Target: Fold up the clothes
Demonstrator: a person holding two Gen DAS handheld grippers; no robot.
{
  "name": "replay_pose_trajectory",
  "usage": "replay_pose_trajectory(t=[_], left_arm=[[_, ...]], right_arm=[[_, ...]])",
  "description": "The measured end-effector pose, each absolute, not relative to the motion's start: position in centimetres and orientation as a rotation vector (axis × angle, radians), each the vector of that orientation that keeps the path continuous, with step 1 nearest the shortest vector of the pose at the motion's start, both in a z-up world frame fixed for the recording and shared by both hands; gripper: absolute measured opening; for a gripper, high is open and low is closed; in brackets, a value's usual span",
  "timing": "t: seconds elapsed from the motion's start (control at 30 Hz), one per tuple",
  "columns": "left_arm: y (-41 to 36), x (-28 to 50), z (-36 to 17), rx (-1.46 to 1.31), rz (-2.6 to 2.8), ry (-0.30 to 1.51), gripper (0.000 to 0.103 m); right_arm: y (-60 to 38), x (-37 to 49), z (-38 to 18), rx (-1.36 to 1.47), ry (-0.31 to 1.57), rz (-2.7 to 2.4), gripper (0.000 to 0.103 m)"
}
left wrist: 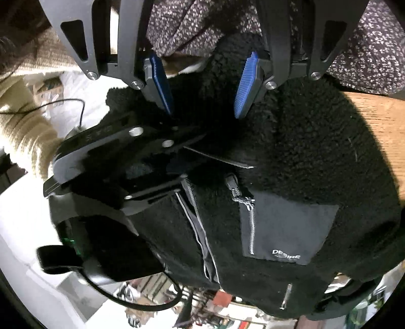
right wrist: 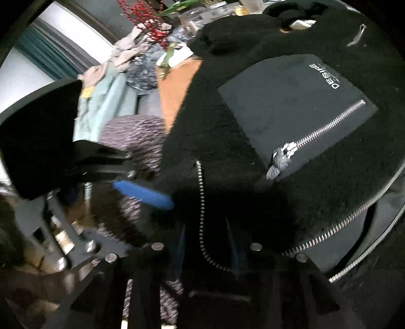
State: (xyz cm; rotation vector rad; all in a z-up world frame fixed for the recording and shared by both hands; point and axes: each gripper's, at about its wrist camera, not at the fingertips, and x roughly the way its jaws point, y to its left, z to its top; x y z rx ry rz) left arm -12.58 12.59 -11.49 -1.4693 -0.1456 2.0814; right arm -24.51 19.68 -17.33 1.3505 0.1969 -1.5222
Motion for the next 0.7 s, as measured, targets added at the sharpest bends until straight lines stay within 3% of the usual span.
replay_pose_trajectory(t=[0.03,0.07,0.27,0.4,0.5,0.57,0.6,0.67,0.7], left_arm=[[13.2,-12.8,-11.3,-1.499,2.057,-0.119,0.051],[14.1,-13.2,-11.2,-1.530,2.023,-0.083,0.051],[20.4,-15.0,-11.3,-1.623,1.875,0.218,0.051],[21.9,-15.1,-12.3,-1.648,1.871,0.317,0.051],[21.5,-14.9,-11.6,-1.635,1.885,0.296,0.051],[21.1,-14.6,-10.8,-1.621,1.909,0.285,0.051],[20.8,-14.3,-10.3,-1.606,1.929,0.285,0.051],[20.7,-14.3,-10.0,-1.594,1.962,0.300,0.051],[20.7,-14.6,-10.4,-1.606,1.973,0.308,0.051]], right_arm=[[20.1,-24.1,-17.1,1.352,0.202,-1.501,0.017],[20.4,-24.0,-16.9,1.357,0.206,-1.485,0.016],[22.8,-23.2,-16.6,1.424,0.269,-1.543,0.014],[24.1,-24.1,-18.6,1.516,0.102,-1.611,0.015],[25.1,-24.4,-18.0,1.569,-0.054,-1.657,0.024],[25.8,-24.0,-16.1,1.554,-0.052,-1.770,0.044],[26.3,-23.7,-14.7,1.518,-0.027,-1.860,0.059],[28.1,-22.9,-11.3,1.389,0.043,-2.099,0.062],[29.0,-22.5,-11.2,1.426,0.062,-2.180,0.070]])
